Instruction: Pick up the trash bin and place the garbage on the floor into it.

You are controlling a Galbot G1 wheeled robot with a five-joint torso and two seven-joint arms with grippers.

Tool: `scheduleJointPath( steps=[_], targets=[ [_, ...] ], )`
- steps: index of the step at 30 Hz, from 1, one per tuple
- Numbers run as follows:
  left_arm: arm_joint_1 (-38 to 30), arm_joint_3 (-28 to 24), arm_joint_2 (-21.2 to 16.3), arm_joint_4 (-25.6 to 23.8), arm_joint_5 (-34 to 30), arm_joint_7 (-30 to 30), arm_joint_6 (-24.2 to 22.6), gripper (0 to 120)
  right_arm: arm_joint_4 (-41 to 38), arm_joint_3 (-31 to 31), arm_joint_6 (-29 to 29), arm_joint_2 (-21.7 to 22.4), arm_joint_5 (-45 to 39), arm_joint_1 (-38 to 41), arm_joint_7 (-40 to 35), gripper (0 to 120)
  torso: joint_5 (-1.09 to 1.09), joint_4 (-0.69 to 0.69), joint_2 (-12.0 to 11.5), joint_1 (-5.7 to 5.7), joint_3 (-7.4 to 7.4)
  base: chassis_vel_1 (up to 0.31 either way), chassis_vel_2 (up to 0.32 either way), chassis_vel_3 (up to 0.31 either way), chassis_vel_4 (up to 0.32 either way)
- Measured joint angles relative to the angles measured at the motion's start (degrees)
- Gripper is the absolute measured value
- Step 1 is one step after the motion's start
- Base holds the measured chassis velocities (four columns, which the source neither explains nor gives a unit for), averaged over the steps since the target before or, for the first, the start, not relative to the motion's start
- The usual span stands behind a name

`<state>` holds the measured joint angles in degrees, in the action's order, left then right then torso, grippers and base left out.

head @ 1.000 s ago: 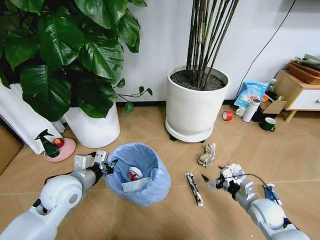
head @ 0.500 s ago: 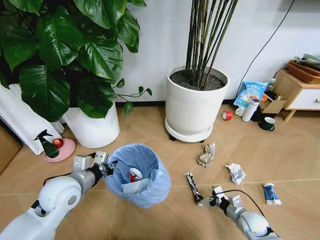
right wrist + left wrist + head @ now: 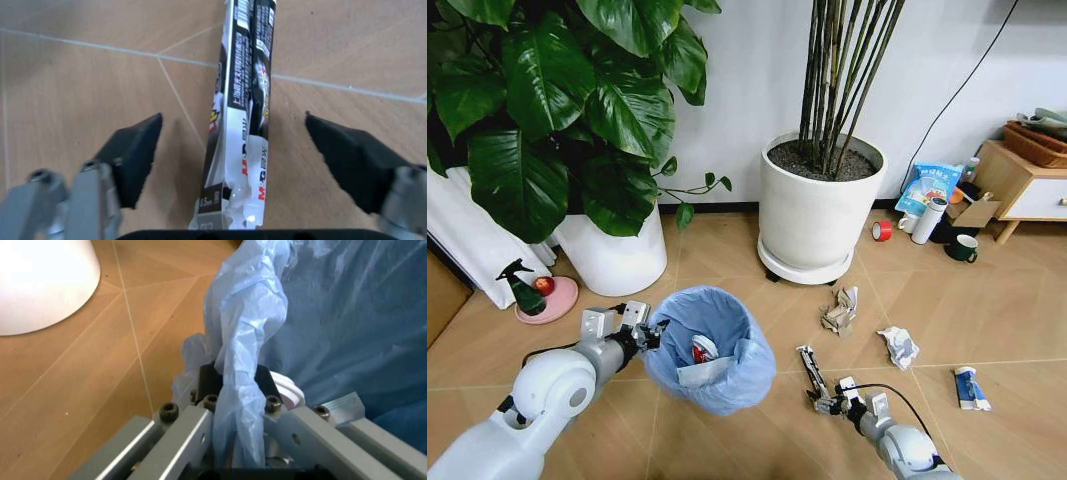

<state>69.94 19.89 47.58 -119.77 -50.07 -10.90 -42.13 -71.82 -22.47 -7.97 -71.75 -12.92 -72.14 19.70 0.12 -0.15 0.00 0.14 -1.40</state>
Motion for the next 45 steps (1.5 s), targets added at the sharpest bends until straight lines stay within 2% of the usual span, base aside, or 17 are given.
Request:
scheduleJointPath(
  steps=[1,2,5,6,8,9,13,17,20,25,34,39,42,45],
  targets=[
    [-0.04,0.01,-0.04,0.0,0.0,0.11,0.0,0,0.5,0.08,0.0,-0.24,0.1,0.18,-0.23,70,-0.01,0.0,0.0,0.0,0.0,0.0,0.0,0.0,0.0],
    [-0.04,0.01,-0.04,0.0,0.0,0.11,0.0,0,0.5,0.08,0.0,-0.24,0.1,0.18,-0.23,70,-0.01,0.0,0.0,0.0,0.0,0.0,0.0,0.0,0.0],
    [-0.19,0.1,-0.16,0.01,0.03,0.22,0.0,0,1.11,0.27,-0.1,-0.77,0.0,0.66,-1.15,55,-0.02,0.0,0.0,0.0,0.0,0.0,0.0,0.0,0.0],
    [-0.19,0.1,-0.16,0.01,0.03,0.22,0.0,0,1.11,0.27,-0.1,-0.77,0.0,0.66,-1.15,55,-0.02,0.0,0.0,0.0,0.0,0.0,0.0,0.0,0.0],
    [-0.11,0.22,0.0,-0.04,0.16,0.22,0.0,0,1.33,0.26,-0.18,-0.94,-0.11,0.92,-1.46,45,-0.01,0.0,0.0,0.0,0.0,0.0,0.0,0.0,0.0],
    [-0.11,0.22,0.0,-0.04,0.16,0.22,0.0,0,1.33,0.26,-0.18,-0.94,-0.11,0.92,-1.46,45,-0.01,0.0,0.0,0.0,0.0,0.0,0.0,0.0,0.0],
    [0.43,0.3,-0.02,-0.4,0.31,0.55,-0.01,0,2.23,-0.04,-0.24,-1.21,-0.24,1.52,-1.7,24,0.0,0.0,0.0,0.0,0.0,0.0,0.0,0.0,0.0],
    [0.41,0.31,-0.02,-0.4,0.31,0.63,0.0,0,2.5,-0.19,-0.23,-1.32,-0.33,1.7,-1.8,15,0.01,0.0,0.0,0.0,0.0,0.0,0.0,0.0,0.0],
    [0.41,0.31,0.07,-0.41,0.34,0.73,0.0,0,2.38,-0.3,-0.24,-1.42,-0.37,1.66,-2.01,3,-0.01,0.0,0.0,0.0,0.0,0.0,0.0,0.0,0.0],
    [0.49,0.36,0.19,-0.47,0.37,0.83,-0.01,0,0.89,-0.7,-0.25,-1.44,-0.57,0.96,-2.82,0,-0.03,0.0,0.0,0.0,0.0,0.0,0.0,0.0,0.0],
    [0.58,0.56,-0.23,-0.7,0.37,1.2,0.0,0,-7.24,-2.62,0.13,-0.19,-2.41,0.37,-3.92,0,-0.02,0.0,0.0,0.0,0.0,0.0,0.0,0.0,0.0],
    [0.48,0.27,-0.78,-0.75,0.23,1.33,0.0,0,-14.9,-2.79,-0.15,3.66,-4.85,0.11,-3.98,0,-0.01,0.0,0.0,0.0,0.0,0.0,0.0,0.0,0.0],
    [-0.72,-0.73,-1.04,-0.04,0.06,1.53,0.0,0,-22.98,-2.61,-1.65,8.03,-9.2,0.27,-4.65,0,0.01,0.0,0.0,0.0,0.0,0.0,0.0,0.0,0.0],
    [-1.63,-1.71,-1.08,0.44,-0.05,1.56,0.0,0,-26.81,-1.97,-2.32,10.46,-11.52,0.94,-5.03,0,-0.04,0.0,0.0,0.0,0.0,0.0,0.0,0.0,0.0]
  ],
)
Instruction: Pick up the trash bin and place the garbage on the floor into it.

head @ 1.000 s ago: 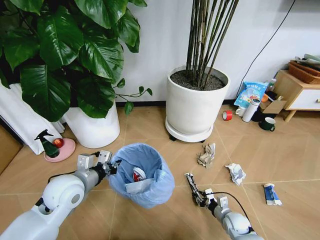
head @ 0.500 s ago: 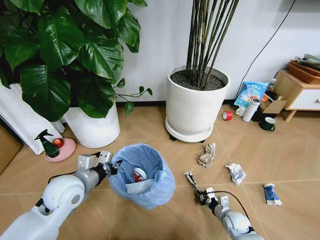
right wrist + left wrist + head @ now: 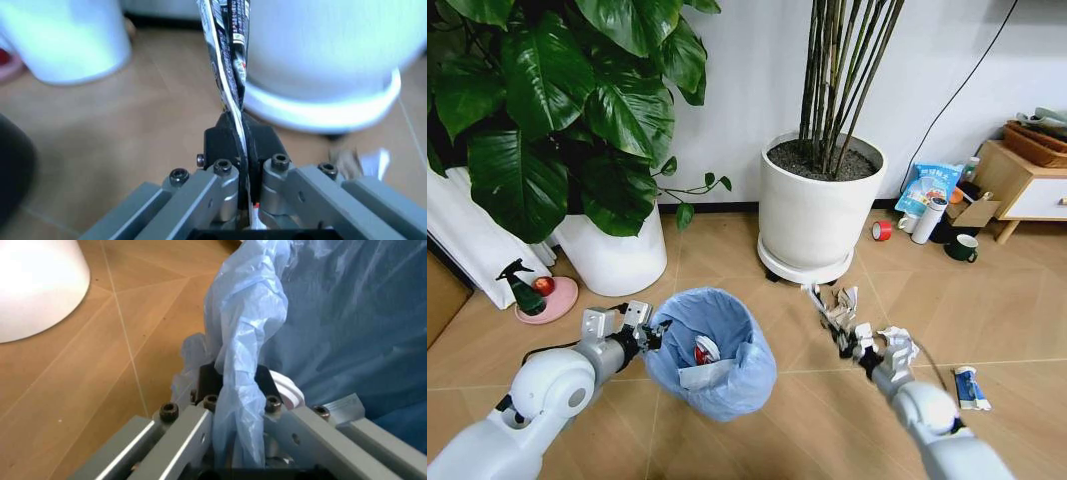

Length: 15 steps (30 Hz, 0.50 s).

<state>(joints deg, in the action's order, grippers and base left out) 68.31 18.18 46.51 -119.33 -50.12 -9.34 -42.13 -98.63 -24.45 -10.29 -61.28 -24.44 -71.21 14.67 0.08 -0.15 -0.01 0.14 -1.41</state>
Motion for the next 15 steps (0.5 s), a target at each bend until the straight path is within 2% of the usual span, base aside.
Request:
scheduleJointPath(
  steps=[6,12,15],
  targets=[
    [-2.48,-2.85,-0.01,1.71,-0.26,0.22,0.0,0,-9.18,2.31,-2.39,5.48,-5.75,3.92,-0.7,0,0.02,0.0,0.0,0.0,0.0,0.0,0.0,0.0,0.0],
    [-3.89,-4.43,0.44,3.1,-0.29,0.68,0.0,0,-14.03,5.15,-4.49,7.63,-11.52,8.2,-2.18,0,0.01,0.0,0.0,0.0,0.0,0.0,0.0,0.0,0.0],
    [-4.75,-5.75,1.22,4.13,-0.31,0.98,0.0,0,-18.83,8.84,-6.55,9.09,-18.19,11.56,-3.58,0,0.02,0.01,0.0,0.0,0.0,0.0,0.0,0.0,0.0]
  ],
)
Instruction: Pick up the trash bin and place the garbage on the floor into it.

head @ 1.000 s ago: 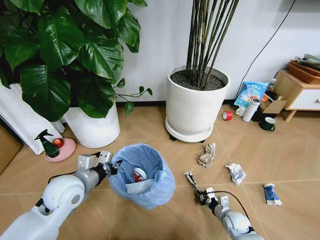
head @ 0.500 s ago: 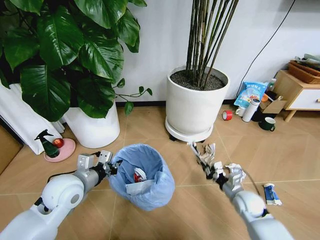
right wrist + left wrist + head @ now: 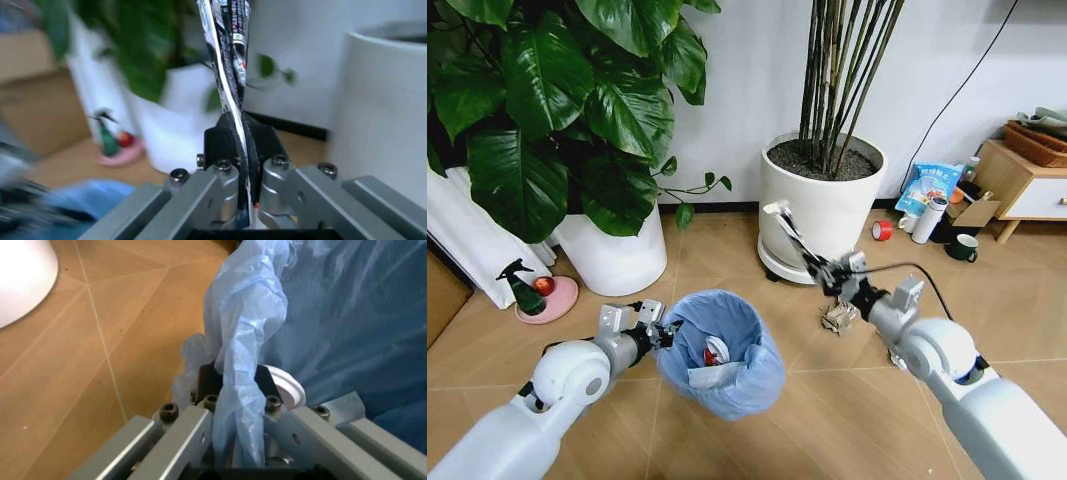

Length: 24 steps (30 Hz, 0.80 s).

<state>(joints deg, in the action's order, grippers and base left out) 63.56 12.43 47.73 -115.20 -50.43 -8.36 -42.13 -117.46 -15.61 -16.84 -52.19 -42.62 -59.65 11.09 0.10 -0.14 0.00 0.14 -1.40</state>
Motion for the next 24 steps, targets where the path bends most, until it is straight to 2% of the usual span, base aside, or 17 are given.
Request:
scheduleJointPath(
  steps=[9,21,24],
  targets=[
    [-3.11,-2.94,1.44,2.16,0.26,1.28,0.0,0,-5.06,8.68,-2.06,2.64,-3.55,1.83,-0.3,0,0.0,-0.01,0.0,0.0,0.0,0.0,0.0,0.0,0.0],
    [-6.77,-5.24,2.3,3.54,-1.16,0.46,0.0,0,-4.16,15.84,-2.51,3.18,-2.17,3.16,0.72,0,0.01,0.0,0.0,0.0,0.0,0.0,0.0,0.0,0.0],
    [-6.88,-5.24,2.26,3.57,-1.19,0.47,0.0,0,-3.63,16.64,-2.86,3.0,-1.59,3.31,0.62,7,0.01,-0.01,0.0,0.0,0.0,0.0,0.0,0.0,0.0]
  ],
)
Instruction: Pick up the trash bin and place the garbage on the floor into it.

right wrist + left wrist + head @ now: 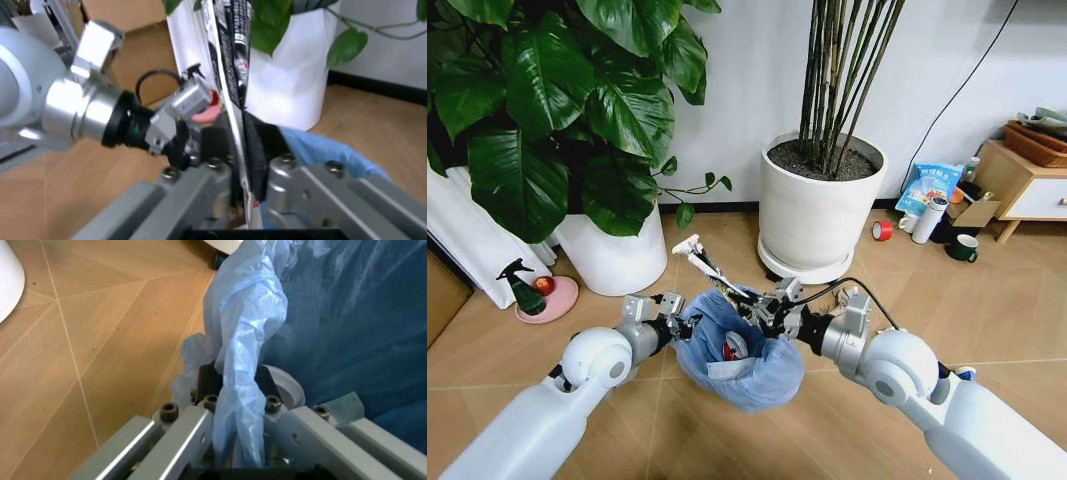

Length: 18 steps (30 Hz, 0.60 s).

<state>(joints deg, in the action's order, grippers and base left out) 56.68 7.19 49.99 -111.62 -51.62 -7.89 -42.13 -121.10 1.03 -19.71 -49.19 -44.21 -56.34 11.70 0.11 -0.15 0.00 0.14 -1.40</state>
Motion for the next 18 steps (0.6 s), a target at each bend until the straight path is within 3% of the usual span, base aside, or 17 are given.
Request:
scheduleJointPath(
  steps=[4,16,18],
  targets=[
    [0.01,0.23,-0.25,0.0,-0.01,0.22,0.0,0,1.36,0.78,-0.2,-0.47,1.62,0.29,-0.08,27,0.0,0.0,0.0,0.0,0.0,0.0,0.0,0.0,0.0],
    [0.21,0.42,-0.24,-0.07,0.04,0.42,0.0,0,2.56,0.52,0.96,-1.31,3.06,-0.29,-0.59,66,0.01,0.0,0.0,0.0,0.0,0.0,0.0,0.0,0.0],
    [0.42,0.84,-0.23,-0.21,0.09,0.42,0.0,0,2.57,-0.63,1.37,-1.76,3.25,-0.59,-1.51,78,0.0,0.0,0.0,0.0,0.0,0.0,0.0,0.0,0.0]
  ],
)
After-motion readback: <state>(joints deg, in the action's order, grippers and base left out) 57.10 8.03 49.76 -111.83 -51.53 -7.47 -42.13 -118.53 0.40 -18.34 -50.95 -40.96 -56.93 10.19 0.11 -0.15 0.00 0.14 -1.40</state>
